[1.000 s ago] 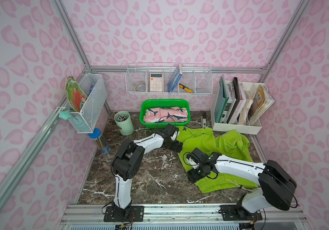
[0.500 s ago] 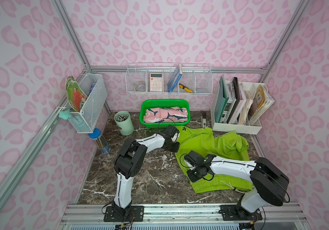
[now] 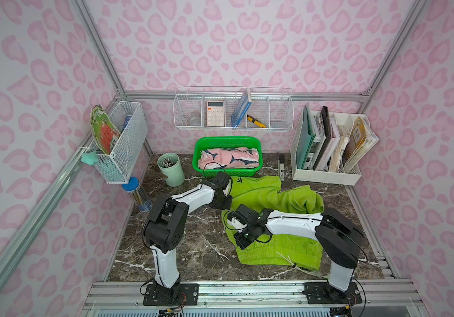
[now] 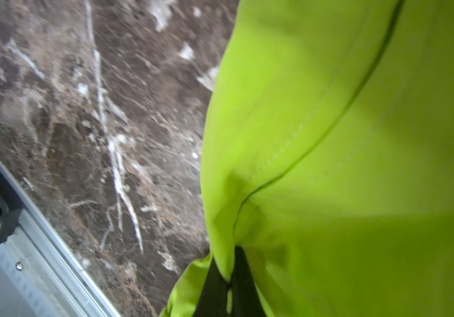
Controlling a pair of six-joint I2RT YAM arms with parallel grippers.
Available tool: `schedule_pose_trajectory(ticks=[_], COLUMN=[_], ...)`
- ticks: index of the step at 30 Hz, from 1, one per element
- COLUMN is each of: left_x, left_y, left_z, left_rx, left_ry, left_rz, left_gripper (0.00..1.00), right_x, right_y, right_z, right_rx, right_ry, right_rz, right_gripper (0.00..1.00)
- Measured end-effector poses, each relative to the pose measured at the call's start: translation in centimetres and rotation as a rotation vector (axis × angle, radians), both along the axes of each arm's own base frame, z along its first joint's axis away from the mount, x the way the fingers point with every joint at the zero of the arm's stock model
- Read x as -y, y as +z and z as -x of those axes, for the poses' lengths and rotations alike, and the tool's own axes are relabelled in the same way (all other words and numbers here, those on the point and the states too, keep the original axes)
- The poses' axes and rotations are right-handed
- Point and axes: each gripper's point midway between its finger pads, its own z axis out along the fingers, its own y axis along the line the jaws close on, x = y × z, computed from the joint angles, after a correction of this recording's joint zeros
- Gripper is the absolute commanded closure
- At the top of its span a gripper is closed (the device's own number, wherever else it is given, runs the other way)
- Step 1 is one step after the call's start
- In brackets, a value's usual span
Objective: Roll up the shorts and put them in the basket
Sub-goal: Move the shorts from the center of the board.
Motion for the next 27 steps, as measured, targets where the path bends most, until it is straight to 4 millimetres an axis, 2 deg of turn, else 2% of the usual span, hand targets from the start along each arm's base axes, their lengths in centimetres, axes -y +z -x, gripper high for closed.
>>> schedule_pose_trajectory(ticks=[6,9,10,12,13,15,17,18,20,23,27], left_x=[-5.4,-7.2,-7.7,-8.5,-8.8,-9.3,-9.7,-9.8,-10.0,-10.2,-10.1], left_y=[0.9,1.3,1.5,2.0,2.2,2.7,3.4,3.9,4.8,6.6,9.7], left_z=[-0.6,-0.3,-0.2,-0.1,0.0,0.1,0.1,0.2,0.2,0.0,-0.2], left_rx=[-0.032,-0.046,-0.048,-0.042,-0.040,-0.032,-0.007,0.010,0.045,0.111,0.213], left_ry=[0.112,0.147,0.155,0.171,0.179,0.193,0.208,0.222,0.238,0.270,0.277], left_rz=[-0.134,-0.179,-0.191,-0.213,-0.221,-0.235,-0.239,-0.234,-0.222,-0.201,-0.155], left_gripper=[1.00,1.00,1.00,1.00,0.95,0.65,0.36,0.25,0.18,0.15,0.13], right_x=[-3.6,-5.4,-5.9,-7.1,-7.4,-7.9,-7.9,-7.8,-7.2,-6.0,-2.0], right_y=[0.5,1.4,1.8,2.7,3.1,4.1,5.2,5.8,7.4,9.5,11.1], right_z=[-0.1,-0.1,0.0,0.0,0.0,-0.2,-0.4,-0.6,-1.5,-3.2,-6.0], right_rx=[-0.007,-0.012,-0.013,-0.006,-0.002,0.020,0.040,0.051,0.091,0.152,0.223], right_ry=[0.082,0.119,0.131,0.156,0.164,0.183,0.188,0.183,0.176,0.138,0.047], right_rz=[-0.066,-0.122,-0.138,-0.178,-0.192,-0.222,-0.240,-0.251,-0.278,-0.304,-0.283], right_gripper=[1.00,1.00,0.98,0.78,0.69,0.52,0.43,0.40,0.37,0.34,0.32])
